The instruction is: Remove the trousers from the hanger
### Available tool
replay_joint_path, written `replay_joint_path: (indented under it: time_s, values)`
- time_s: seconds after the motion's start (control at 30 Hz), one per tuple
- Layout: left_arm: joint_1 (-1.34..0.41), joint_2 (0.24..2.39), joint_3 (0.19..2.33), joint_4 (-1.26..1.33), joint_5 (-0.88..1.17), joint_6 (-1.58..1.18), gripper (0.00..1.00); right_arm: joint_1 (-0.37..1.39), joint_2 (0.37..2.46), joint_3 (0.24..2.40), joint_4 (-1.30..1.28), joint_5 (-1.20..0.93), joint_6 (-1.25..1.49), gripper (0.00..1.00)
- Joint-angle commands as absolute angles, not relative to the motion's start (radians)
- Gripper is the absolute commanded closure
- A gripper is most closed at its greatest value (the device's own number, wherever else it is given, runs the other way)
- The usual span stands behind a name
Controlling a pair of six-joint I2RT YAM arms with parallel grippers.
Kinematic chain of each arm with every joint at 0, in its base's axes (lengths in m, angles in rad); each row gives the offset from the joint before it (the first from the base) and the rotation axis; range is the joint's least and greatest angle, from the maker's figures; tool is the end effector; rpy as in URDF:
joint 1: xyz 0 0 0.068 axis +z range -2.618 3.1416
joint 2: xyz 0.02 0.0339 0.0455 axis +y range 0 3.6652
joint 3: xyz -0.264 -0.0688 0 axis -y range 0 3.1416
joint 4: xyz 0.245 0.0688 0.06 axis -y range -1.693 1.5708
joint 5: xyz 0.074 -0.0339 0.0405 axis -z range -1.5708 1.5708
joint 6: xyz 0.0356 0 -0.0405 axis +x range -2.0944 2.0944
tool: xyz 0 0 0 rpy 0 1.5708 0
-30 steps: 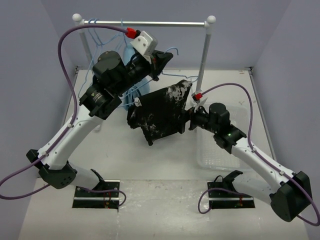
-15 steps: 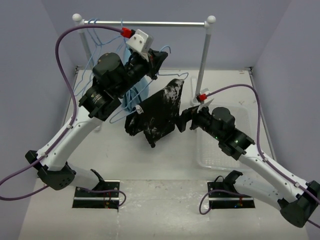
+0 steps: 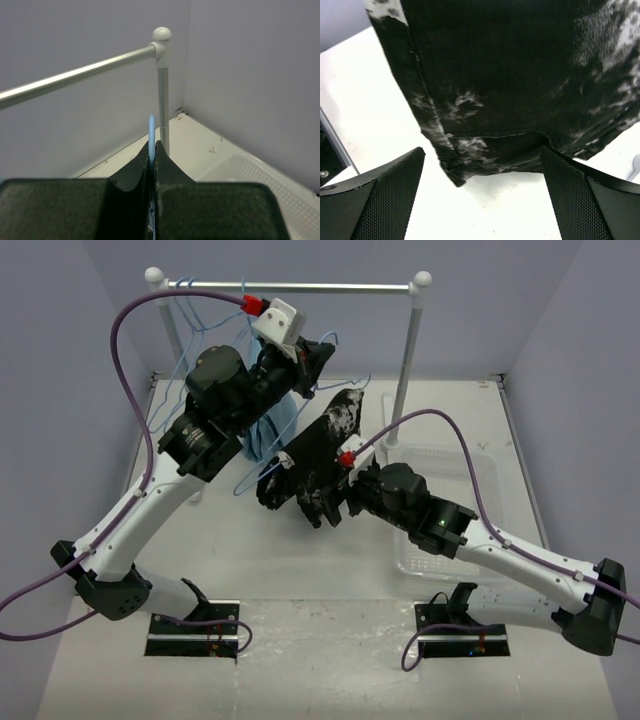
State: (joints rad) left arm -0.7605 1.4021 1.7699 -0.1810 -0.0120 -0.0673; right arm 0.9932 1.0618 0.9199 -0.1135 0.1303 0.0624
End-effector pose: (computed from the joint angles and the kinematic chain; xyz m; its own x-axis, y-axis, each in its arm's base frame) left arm 0.2107 -0.1999 0.5382 0.0885 -0.1770 -0.9802 0.6882 0.7223 -0.0683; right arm 0.1394 0.2054 0.3412 -0.1852 -0.1709 -0.9677 -0.7519 0.6586 0.0276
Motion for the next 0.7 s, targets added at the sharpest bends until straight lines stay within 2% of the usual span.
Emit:
replay_joint_path:
  time_s: [0.0,0.17,0.3,0.67]
  values:
    - [-0.758,1.355,1.799,-0.018,-0.028,-0.071,1.0,1.005,1.094,0.991,-0.13,0.132,0.011,0.01]
    - [-0.759,1.355,1.798,-0.018,-0.084,-0.1,1.0,1.045,1.146,0.988,-0.126,0.139,0.009,0.01]
    - [-0.759,1.355,1.795,-0.018,-0.149,-0.135,1.0,1.086,1.144,0.948,-0.078,0.248,0.029,0.01]
    - [-0.795,1.381,1.784,0.023,-0.279,-0.205,1.0,1.144,1.029,0.834,0.019,0.336,0.069,0.01]
